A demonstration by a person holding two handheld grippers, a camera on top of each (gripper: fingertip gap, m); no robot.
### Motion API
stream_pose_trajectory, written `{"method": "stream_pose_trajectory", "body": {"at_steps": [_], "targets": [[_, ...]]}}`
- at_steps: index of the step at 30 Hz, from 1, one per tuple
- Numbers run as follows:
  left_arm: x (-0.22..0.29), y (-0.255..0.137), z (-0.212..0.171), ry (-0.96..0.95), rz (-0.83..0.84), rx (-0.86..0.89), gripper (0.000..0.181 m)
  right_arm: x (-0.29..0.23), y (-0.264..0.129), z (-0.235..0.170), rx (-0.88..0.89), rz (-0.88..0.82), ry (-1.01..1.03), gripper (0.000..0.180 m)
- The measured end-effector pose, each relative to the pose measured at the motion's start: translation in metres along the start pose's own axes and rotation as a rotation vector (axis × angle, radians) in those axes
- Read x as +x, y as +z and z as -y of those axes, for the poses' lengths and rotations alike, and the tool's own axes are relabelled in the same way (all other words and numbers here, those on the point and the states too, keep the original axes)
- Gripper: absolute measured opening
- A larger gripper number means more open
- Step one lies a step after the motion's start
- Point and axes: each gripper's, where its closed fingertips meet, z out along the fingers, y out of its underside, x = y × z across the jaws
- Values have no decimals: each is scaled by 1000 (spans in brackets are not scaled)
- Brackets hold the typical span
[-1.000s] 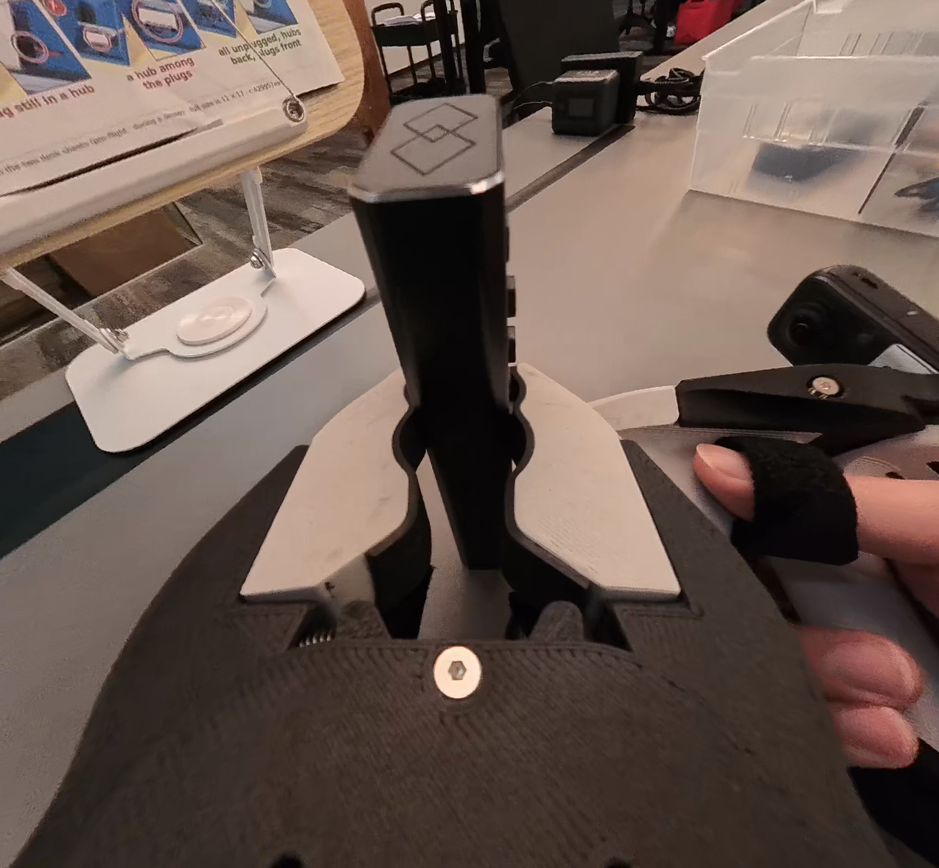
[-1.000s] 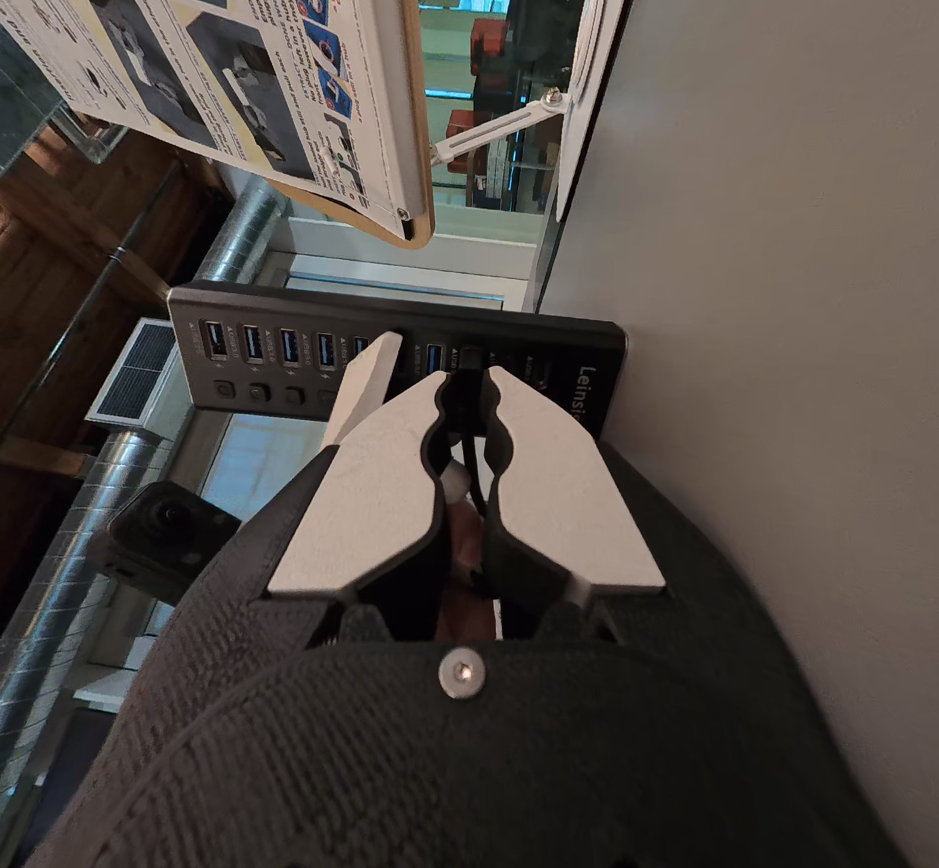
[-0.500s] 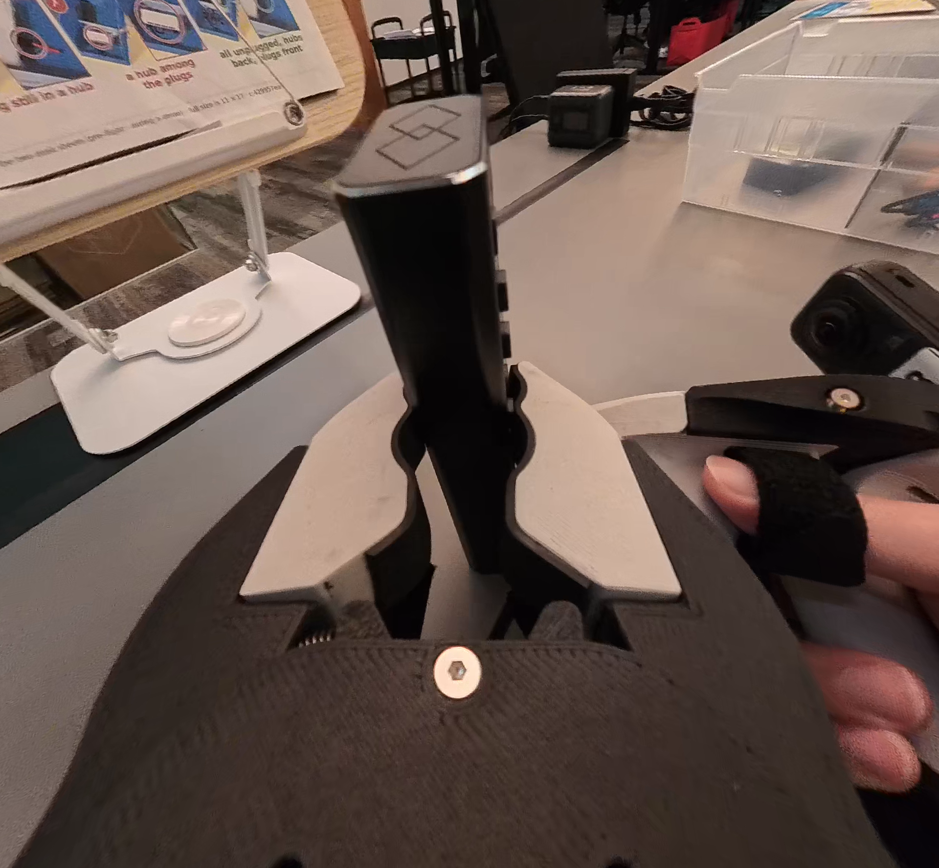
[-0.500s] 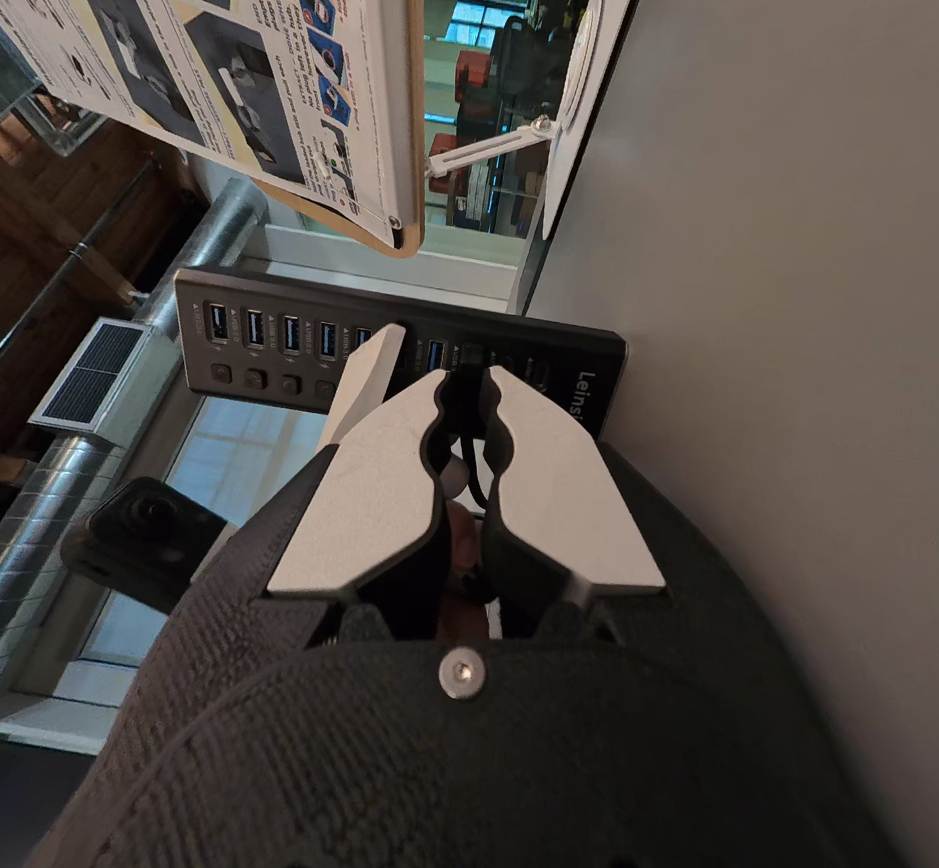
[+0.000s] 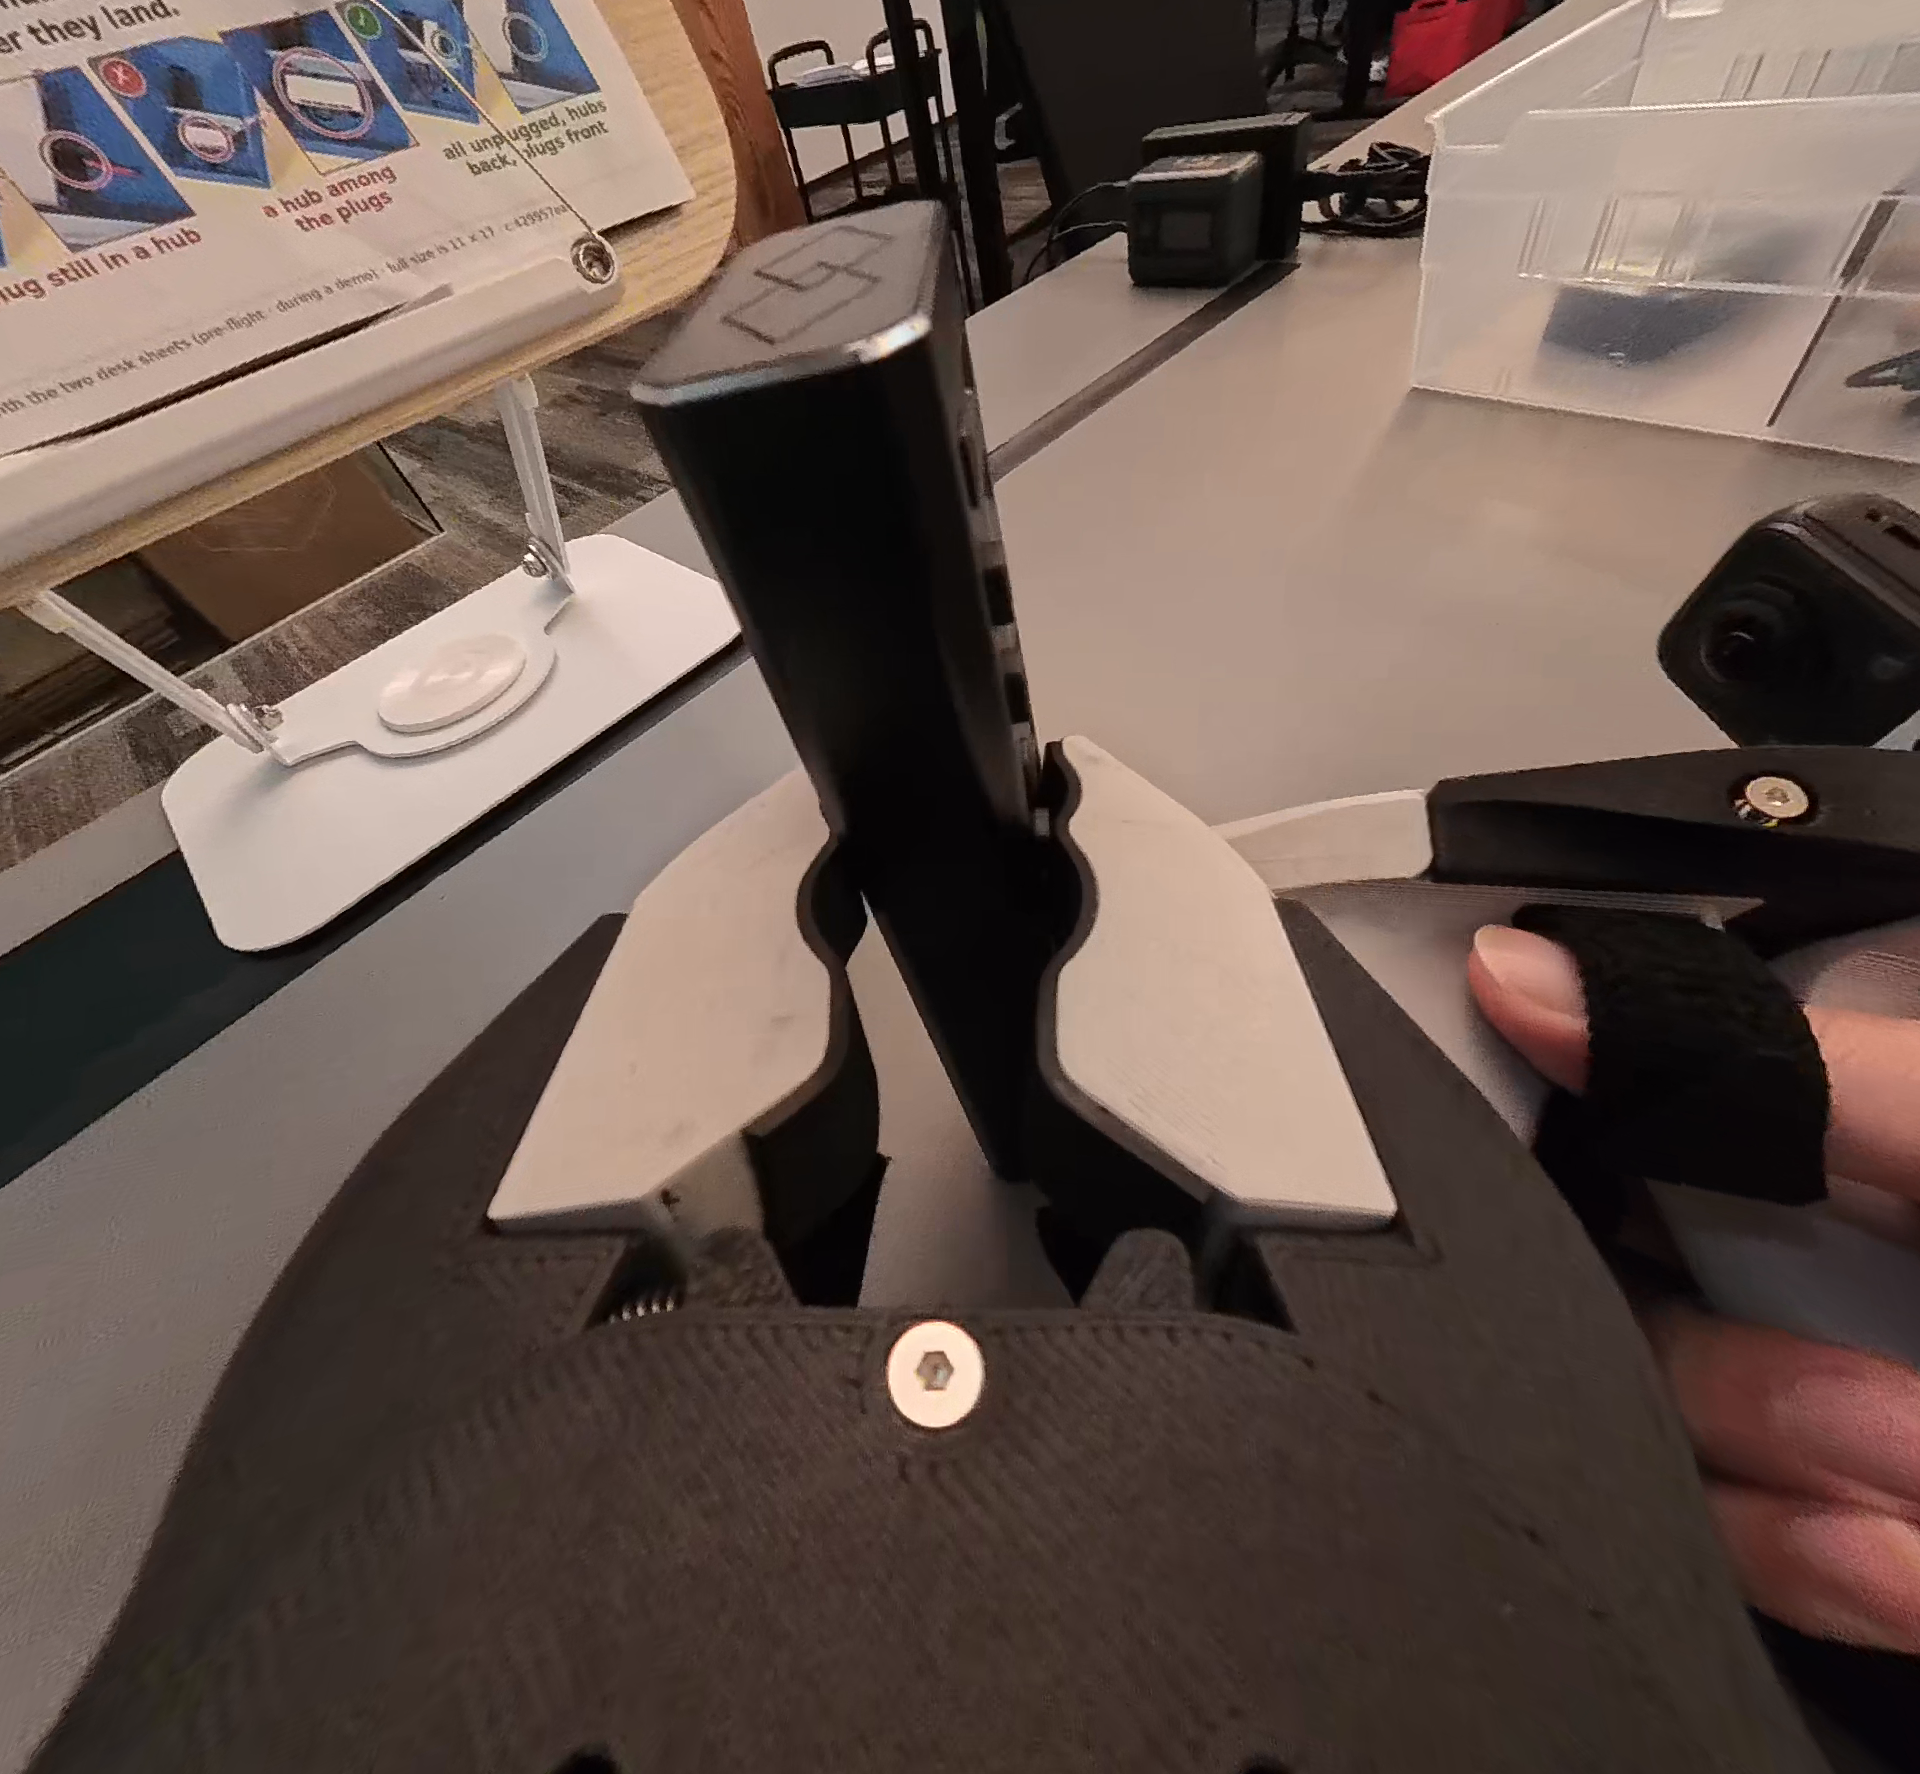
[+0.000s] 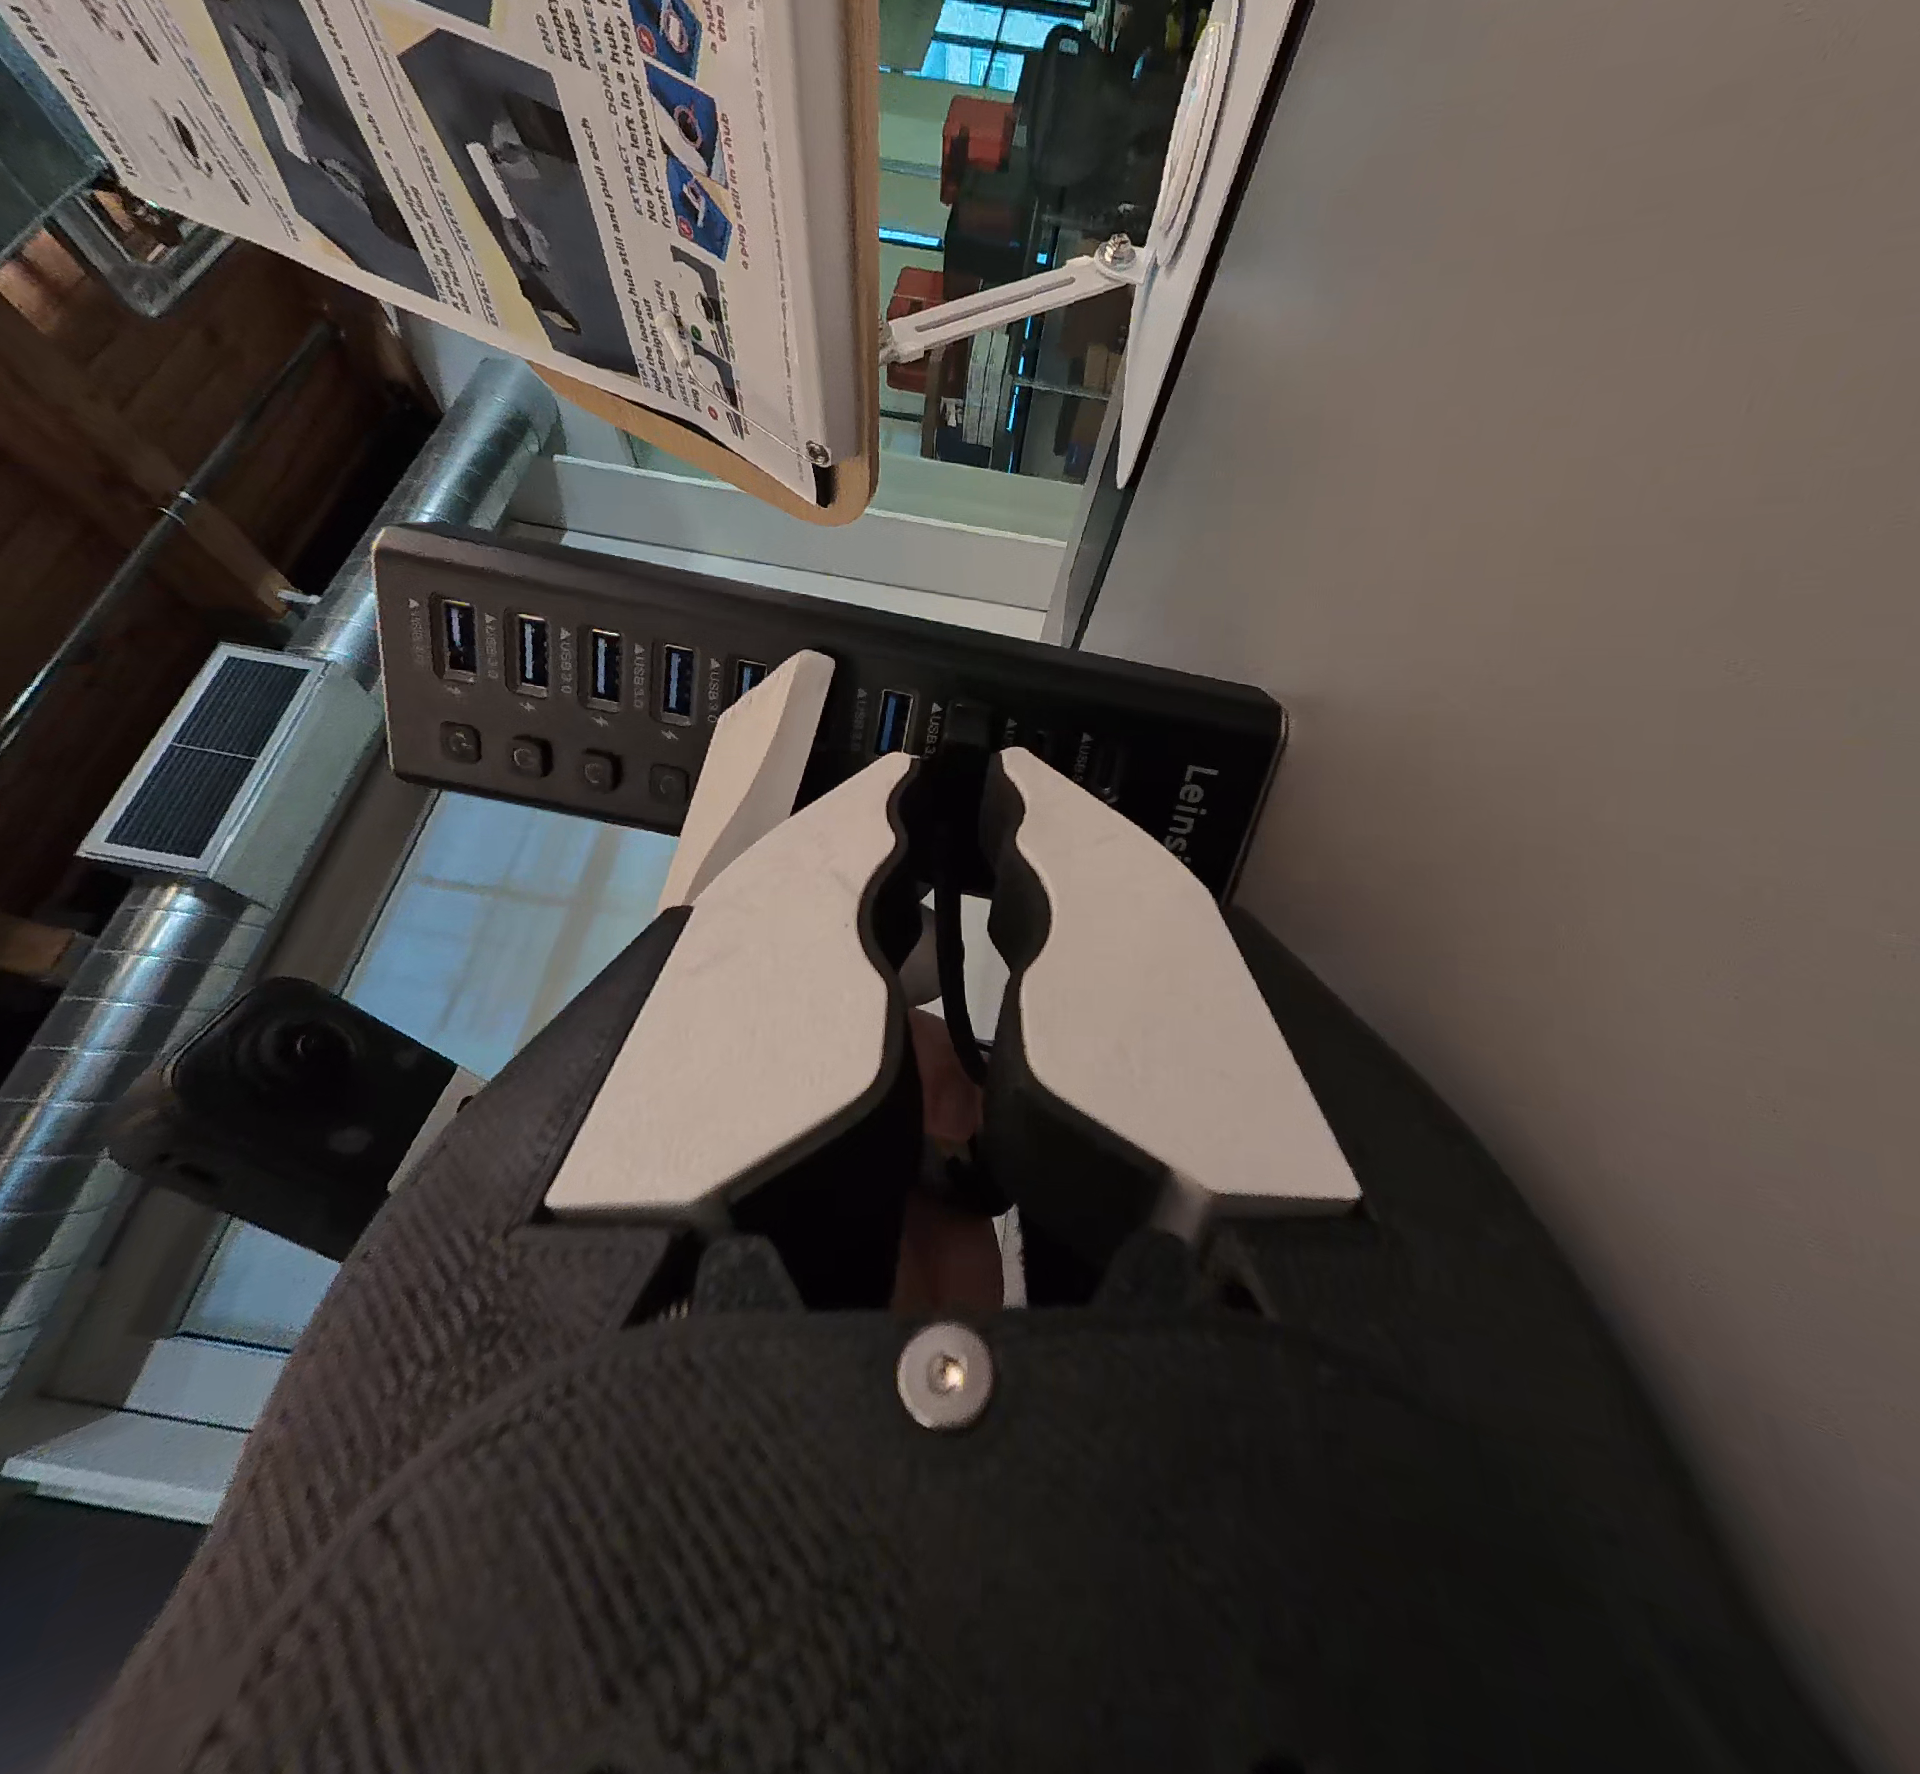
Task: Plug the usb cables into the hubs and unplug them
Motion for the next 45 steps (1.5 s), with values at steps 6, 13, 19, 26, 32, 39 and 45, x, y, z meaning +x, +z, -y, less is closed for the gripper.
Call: {"method": "stream_pose_trajectory", "body": {"at_steps": [6, 13, 19, 26, 32, 39, 45], "targets": [[-50, -18, -15, -41, 137, -15, 29, -10, -26, 30, 76, 19, -74, 9], [-41, -17, -11, -112, 62, 18, 29, -37, -23, 30, -34, 95, -197, 9], [-46, -19, -12, -186, 43, 44, 29, -76, -36, 36, -106, 155, -333, 9], [-44, -17, -10, -188, 29, 67, 29, -203, -138, 50, -289, 271, -855, 9], [-46, -17, -10, -225, 17, 88, 29, -261, -251, 177, -96, 71, -1129, 9], [-45, -17, -10, -231, 11, 94, 29, -170, -292, 283, -73, -159, -860, 9], [-45, -17, -10, -242, 4, 98, 29, -27, -313, 338, -118, -587, -681, 9]]}}
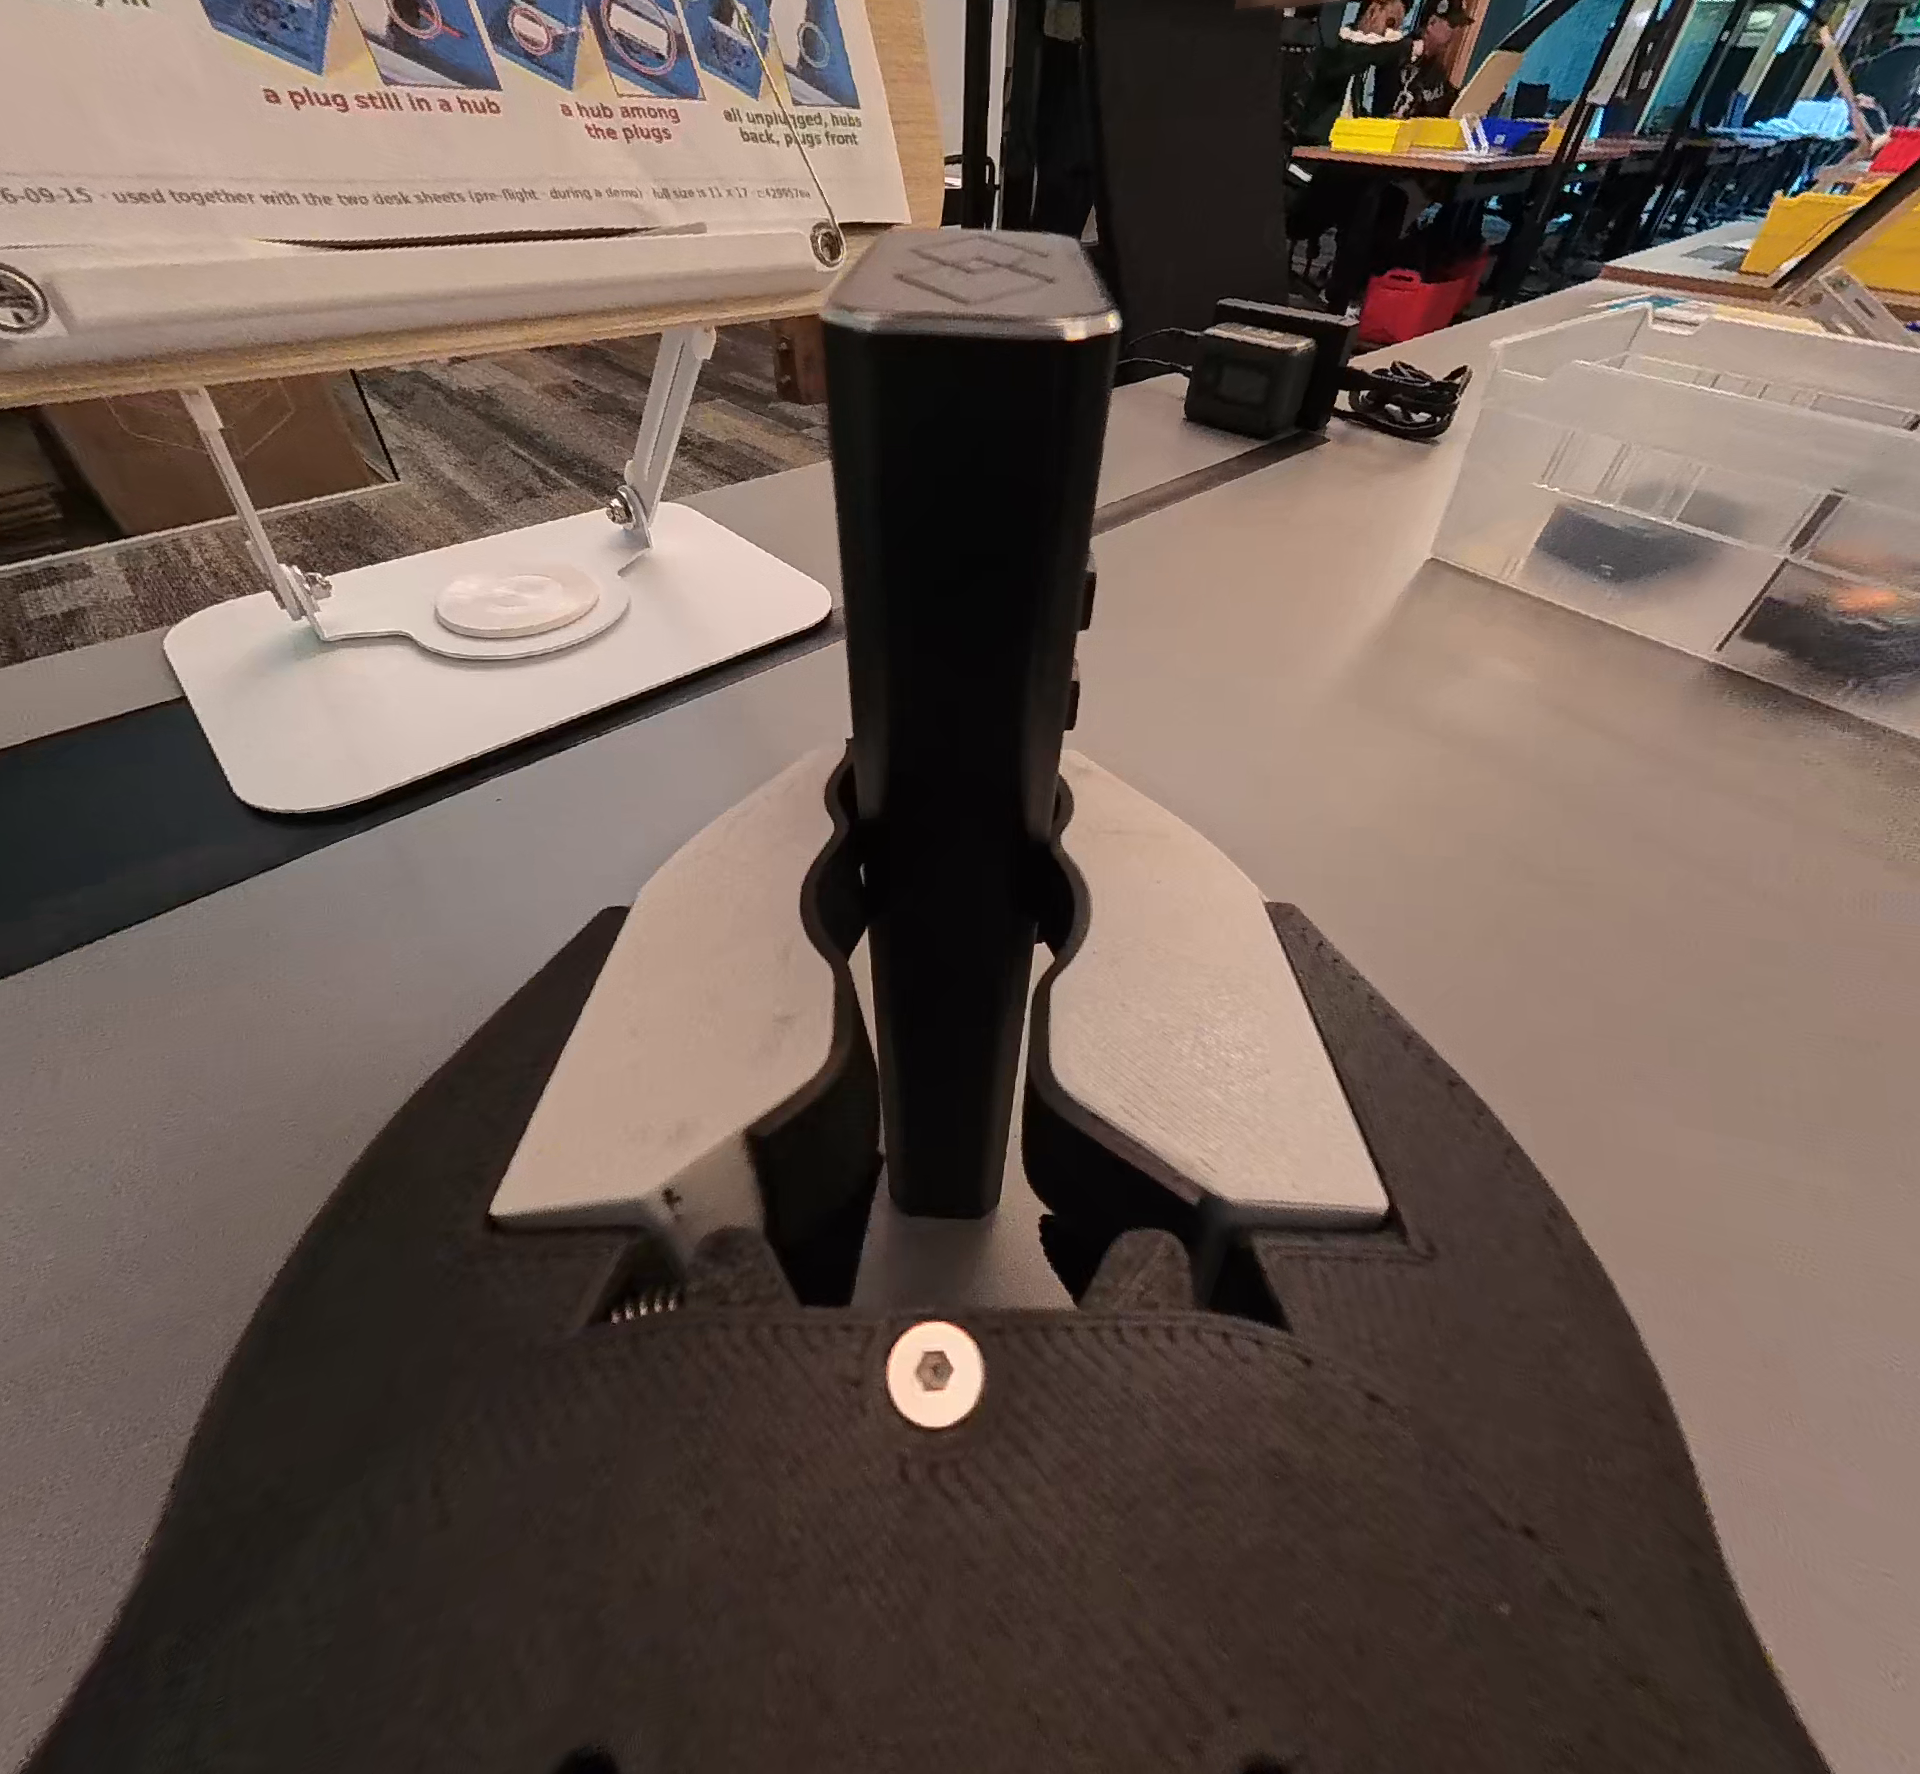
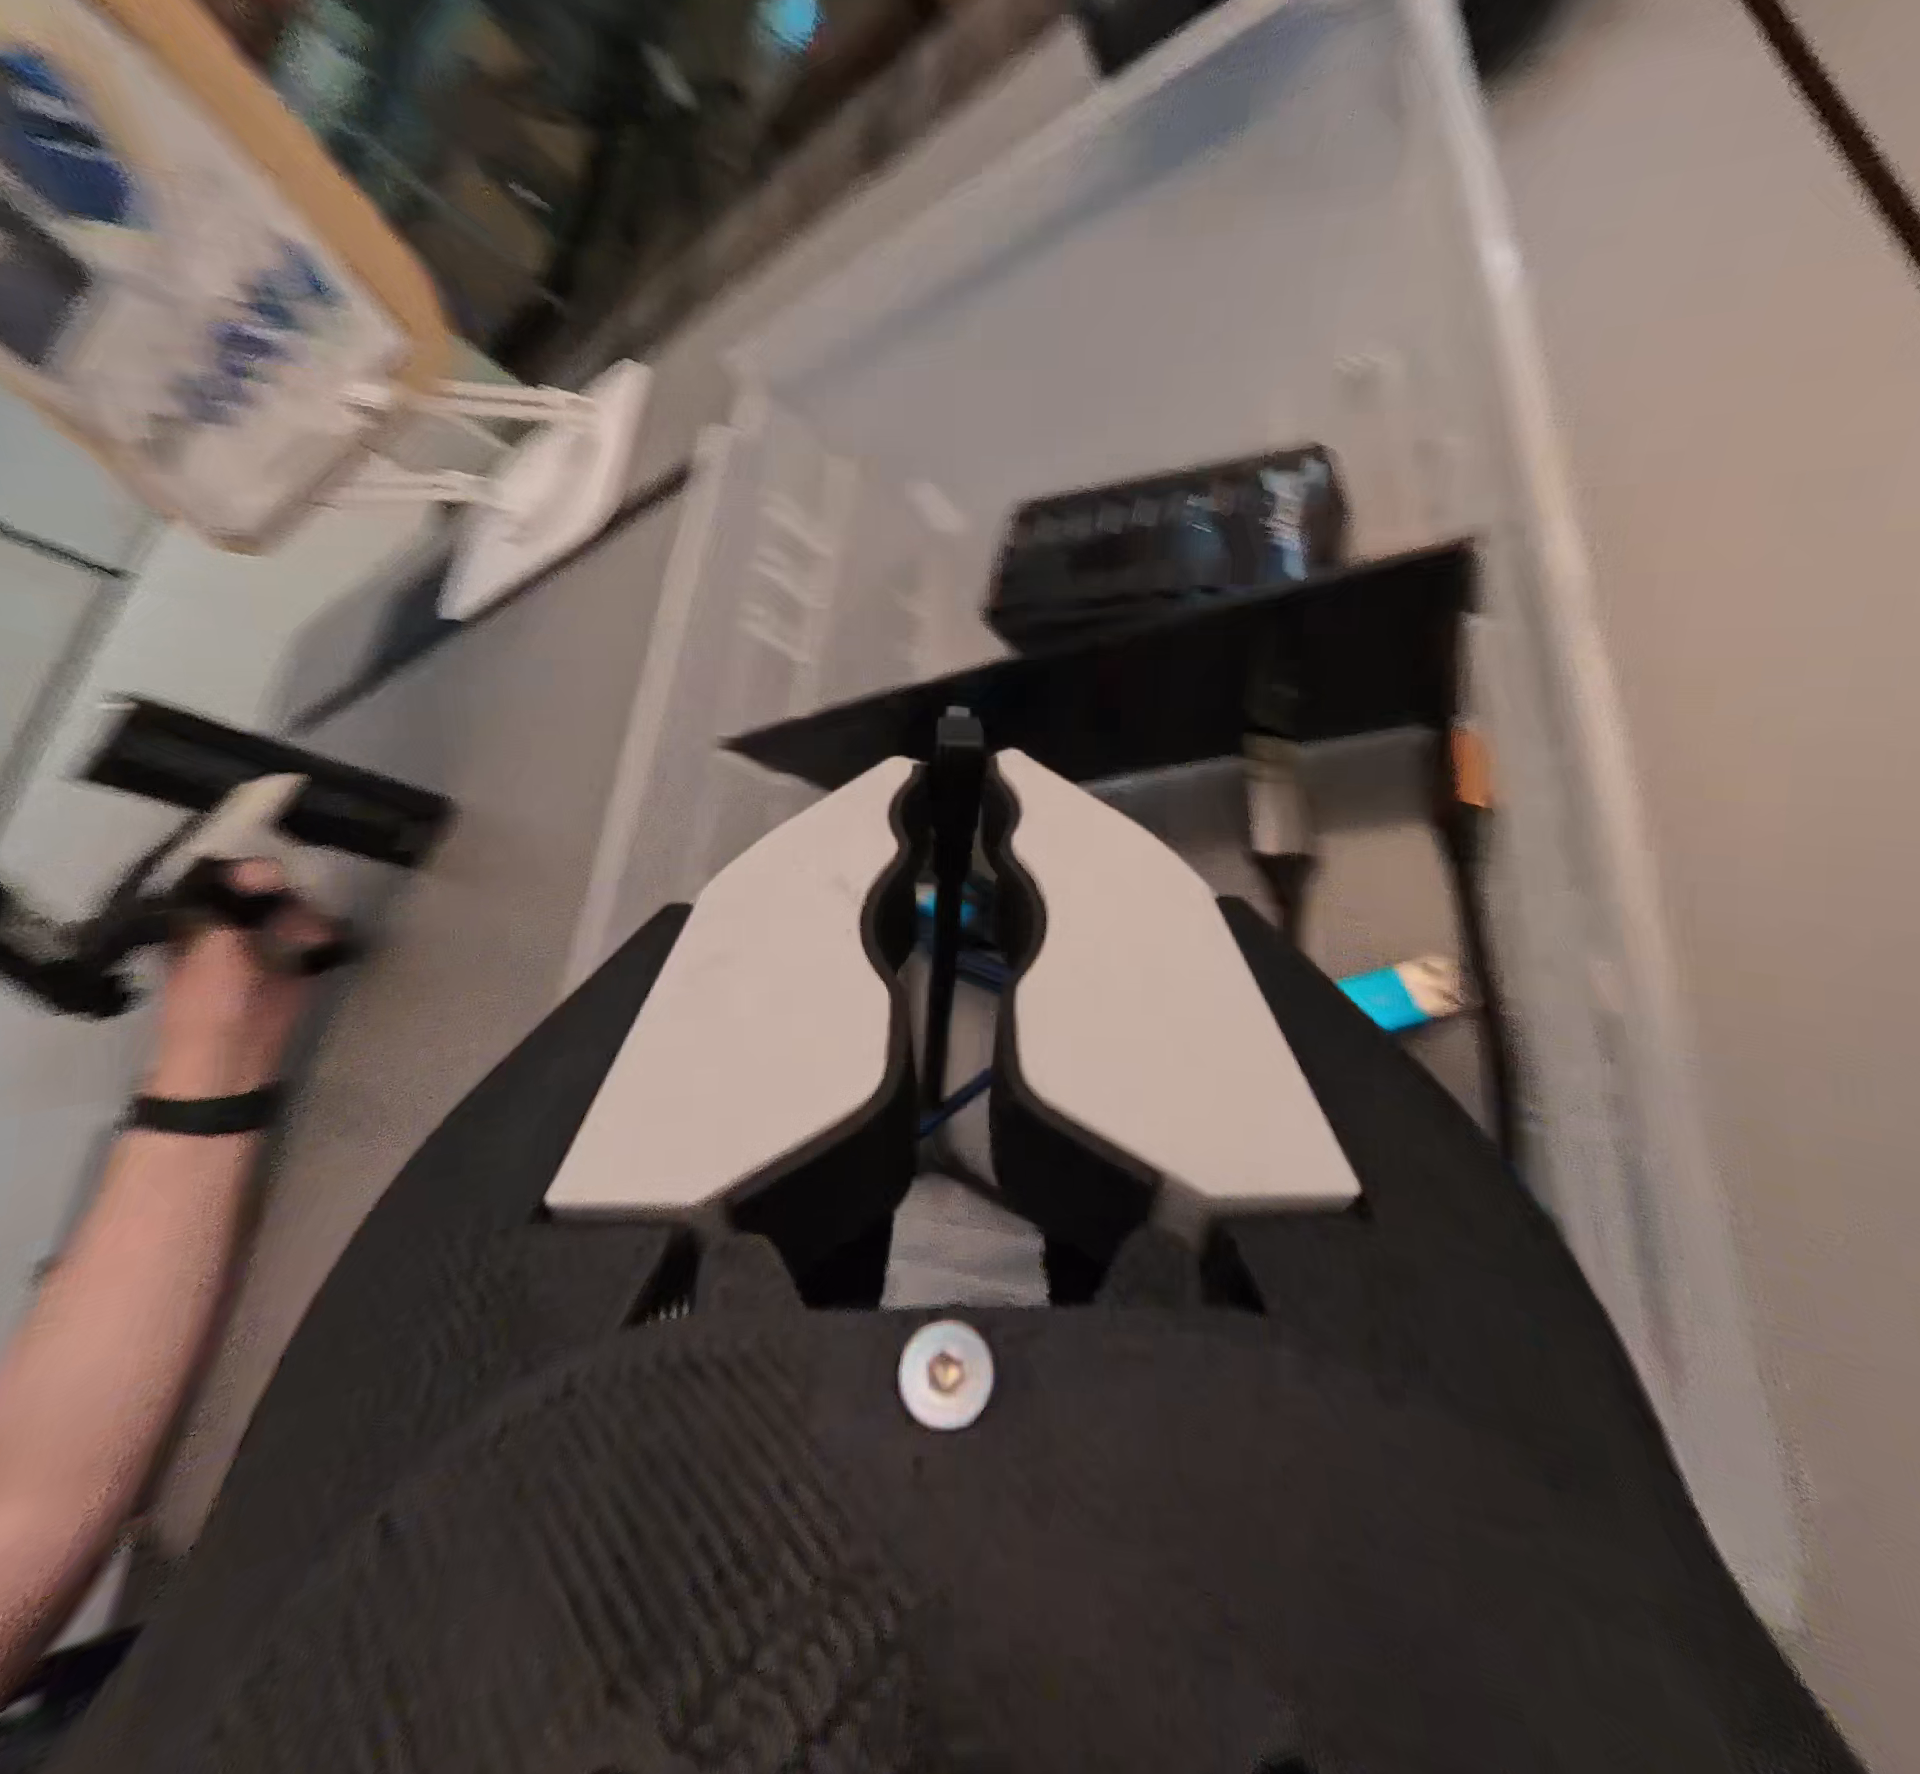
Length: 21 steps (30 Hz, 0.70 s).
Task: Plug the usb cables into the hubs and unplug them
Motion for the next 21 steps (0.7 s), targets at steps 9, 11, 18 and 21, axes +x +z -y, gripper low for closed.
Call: {"method": "stream_pose_trajectory", "body": {"at_steps": [9, 11, 18, 21], "targets": [[3, 0, 0, -25, -23, -43, 28, 22, -28, 52, 205, -335, -310, 52], [13, 0, 6, -99, -92, -27, 28, -13, -45, 73, 338, -302, -418, 51], [113, -2, 47, -223, -535, 5, 27, -249, -14, -15, 259, 475, -748, 48], [153, -9, 60, -276, -689, 6, 28, -306, 19, -66, 180, 664, -609, 48]]}}
